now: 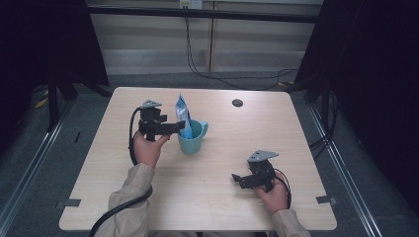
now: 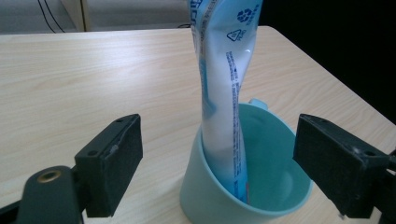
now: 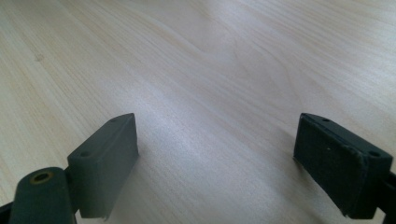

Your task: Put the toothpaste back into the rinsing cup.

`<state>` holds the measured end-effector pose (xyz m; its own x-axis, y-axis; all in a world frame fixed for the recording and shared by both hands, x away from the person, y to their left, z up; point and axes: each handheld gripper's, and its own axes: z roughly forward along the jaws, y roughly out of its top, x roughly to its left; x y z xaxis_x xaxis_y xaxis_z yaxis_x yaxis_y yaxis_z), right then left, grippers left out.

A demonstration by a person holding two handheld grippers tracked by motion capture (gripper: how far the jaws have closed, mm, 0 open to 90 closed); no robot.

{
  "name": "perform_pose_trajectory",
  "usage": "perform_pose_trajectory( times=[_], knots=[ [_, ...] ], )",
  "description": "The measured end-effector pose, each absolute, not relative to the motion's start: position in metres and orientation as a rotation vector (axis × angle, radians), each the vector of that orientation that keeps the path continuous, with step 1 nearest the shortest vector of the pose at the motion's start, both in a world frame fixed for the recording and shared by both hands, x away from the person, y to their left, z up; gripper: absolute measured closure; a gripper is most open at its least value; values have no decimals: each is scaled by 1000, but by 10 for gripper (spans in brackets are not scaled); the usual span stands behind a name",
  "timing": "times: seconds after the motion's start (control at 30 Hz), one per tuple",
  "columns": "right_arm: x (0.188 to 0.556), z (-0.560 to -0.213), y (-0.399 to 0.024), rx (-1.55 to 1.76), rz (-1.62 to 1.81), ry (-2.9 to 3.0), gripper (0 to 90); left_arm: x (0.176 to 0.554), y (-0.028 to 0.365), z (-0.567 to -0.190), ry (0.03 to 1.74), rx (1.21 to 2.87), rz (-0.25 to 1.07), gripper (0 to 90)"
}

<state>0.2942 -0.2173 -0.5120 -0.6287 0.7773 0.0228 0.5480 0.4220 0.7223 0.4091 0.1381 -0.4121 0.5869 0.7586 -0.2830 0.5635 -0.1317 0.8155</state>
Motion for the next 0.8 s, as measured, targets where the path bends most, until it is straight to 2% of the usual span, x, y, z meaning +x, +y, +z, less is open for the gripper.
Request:
perform_pose_trajectory(
  times=[0.8],
  knots=[
    [294, -512, -217, 1144, 1026, 2366, 129, 384, 152, -421, 1045, 1823, 237, 157]
  ],
)
